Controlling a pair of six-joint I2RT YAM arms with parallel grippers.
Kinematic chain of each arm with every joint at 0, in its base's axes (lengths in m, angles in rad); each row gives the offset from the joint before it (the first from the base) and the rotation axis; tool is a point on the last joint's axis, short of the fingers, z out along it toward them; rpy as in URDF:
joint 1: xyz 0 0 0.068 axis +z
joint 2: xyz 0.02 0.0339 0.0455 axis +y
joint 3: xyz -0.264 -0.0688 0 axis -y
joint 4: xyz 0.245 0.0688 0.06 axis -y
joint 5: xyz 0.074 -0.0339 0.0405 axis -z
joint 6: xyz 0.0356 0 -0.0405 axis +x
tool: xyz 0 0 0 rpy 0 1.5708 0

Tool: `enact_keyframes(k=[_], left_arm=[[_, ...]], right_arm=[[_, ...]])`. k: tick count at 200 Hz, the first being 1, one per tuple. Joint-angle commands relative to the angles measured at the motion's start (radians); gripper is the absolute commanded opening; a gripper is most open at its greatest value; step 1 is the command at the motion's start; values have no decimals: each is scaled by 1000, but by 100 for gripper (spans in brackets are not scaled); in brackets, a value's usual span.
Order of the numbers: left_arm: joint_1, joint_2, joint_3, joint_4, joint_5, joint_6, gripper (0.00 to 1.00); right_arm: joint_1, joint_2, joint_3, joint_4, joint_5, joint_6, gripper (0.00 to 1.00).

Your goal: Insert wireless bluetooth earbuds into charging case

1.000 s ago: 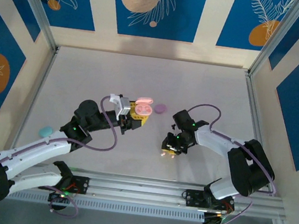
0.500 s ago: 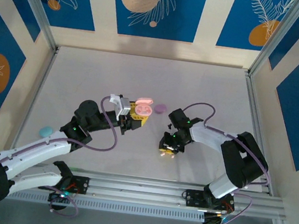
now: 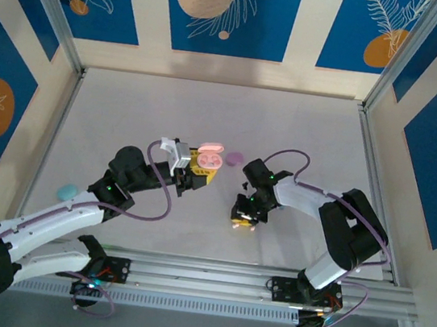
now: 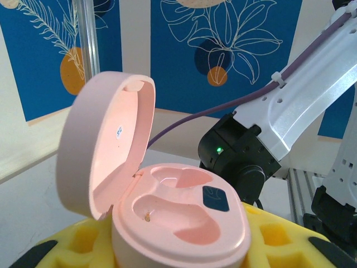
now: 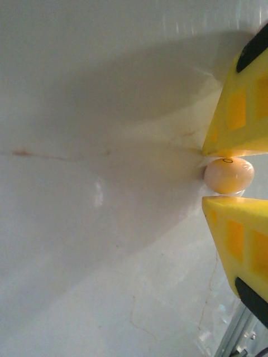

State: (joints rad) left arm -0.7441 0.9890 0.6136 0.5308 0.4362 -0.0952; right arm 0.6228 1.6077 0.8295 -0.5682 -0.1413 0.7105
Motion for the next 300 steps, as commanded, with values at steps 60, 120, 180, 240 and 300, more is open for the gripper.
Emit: enact_keyframes(k=[60, 120, 180, 240, 300], left_arm=[[3, -9, -2, 18, 10, -11, 30], [4, 0, 3, 23, 14, -14, 30], [3, 16, 6, 30, 18, -15, 31], [4, 18, 7, 22, 10, -5, 30], [3, -6, 2, -29, -65, 34, 30]], right_arm=[[20, -8, -2, 13, -34, 26, 26], [35, 27, 22, 42, -42, 47, 27], [41, 59, 29, 60, -57, 50, 25], [59, 26, 73, 2, 1, 48, 20], [111, 26, 242, -291, 262, 56, 20]])
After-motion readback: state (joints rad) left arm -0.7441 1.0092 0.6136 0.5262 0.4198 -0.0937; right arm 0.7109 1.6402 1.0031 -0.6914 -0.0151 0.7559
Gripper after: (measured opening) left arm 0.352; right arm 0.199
